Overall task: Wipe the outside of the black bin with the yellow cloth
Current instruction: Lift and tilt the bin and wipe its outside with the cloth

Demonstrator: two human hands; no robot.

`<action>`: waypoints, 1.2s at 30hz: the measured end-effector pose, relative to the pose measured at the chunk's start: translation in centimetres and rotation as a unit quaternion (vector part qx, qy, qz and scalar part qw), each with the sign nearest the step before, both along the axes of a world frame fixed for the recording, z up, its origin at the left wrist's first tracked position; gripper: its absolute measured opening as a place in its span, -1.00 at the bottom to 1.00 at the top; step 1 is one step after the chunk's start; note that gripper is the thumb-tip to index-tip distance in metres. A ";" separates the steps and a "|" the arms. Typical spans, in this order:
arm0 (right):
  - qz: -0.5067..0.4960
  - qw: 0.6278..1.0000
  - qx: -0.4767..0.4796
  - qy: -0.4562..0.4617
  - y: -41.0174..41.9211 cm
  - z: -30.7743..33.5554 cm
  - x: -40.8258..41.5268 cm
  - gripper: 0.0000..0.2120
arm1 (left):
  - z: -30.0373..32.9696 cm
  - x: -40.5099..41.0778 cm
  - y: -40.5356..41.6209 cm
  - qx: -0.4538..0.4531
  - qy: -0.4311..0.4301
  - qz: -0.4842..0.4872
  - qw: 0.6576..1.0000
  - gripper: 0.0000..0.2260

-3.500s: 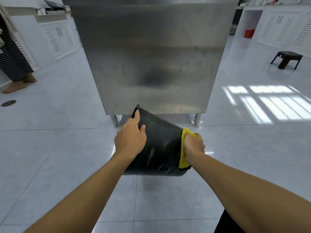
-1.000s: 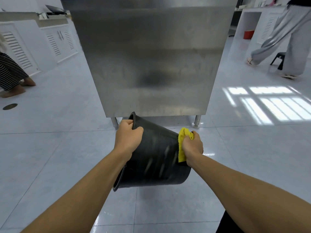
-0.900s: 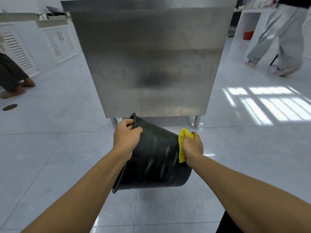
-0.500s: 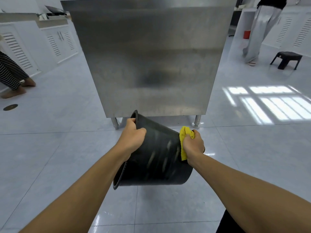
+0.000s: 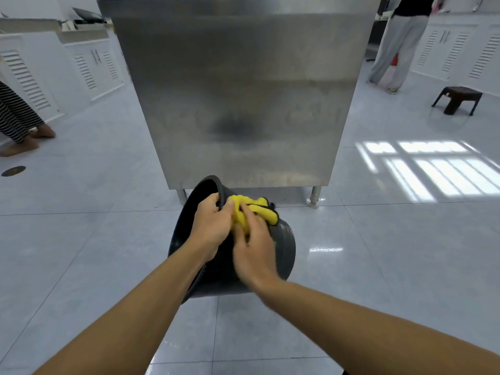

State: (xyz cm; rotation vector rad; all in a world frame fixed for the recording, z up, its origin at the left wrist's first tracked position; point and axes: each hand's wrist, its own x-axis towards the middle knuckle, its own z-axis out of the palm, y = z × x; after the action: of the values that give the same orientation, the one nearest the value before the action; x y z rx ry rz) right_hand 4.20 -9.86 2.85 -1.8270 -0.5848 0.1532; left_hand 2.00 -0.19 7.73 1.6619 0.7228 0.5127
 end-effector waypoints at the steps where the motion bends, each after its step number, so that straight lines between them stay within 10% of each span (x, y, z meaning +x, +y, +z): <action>1: 0.024 1.000 0.016 -0.010 0.2 0.3 -1.2 -0.52 | 0.1 -0.1 0.0 0.001 0.009 0.008 1.000 -0.83; 10: 0.023 0.989 -0.041 -0.138 0.1 -1.2 1.3 -0.48 | 0.8 0.2 0.4 -0.018 -0.020 0.072 0.997 -0.76; 18: -0.064 0.982 -0.171 0.051 -2.6 -4.7 8.3 -0.48 | 1.0 0.1 0.9 0.003 -0.007 0.086 0.996 -0.67; 26: -0.136 0.959 -0.093 0.232 -3.7 -4.7 10.5 -0.60 | 0.4 0.5 0.6 -0.006 -0.019 0.089 0.996 -0.83; 36: -0.194 0.941 -0.071 0.269 -3.5 -5.1 11.6 -0.47 | 1.1 0.8 0.8 0.130 0.066 0.016 0.989 -0.75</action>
State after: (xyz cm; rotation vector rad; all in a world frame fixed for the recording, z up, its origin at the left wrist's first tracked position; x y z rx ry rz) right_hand 15.83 -13.40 -2.25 -1.8936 0.1770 0.4190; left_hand 2.79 0.65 8.83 1.9436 0.8056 0.5410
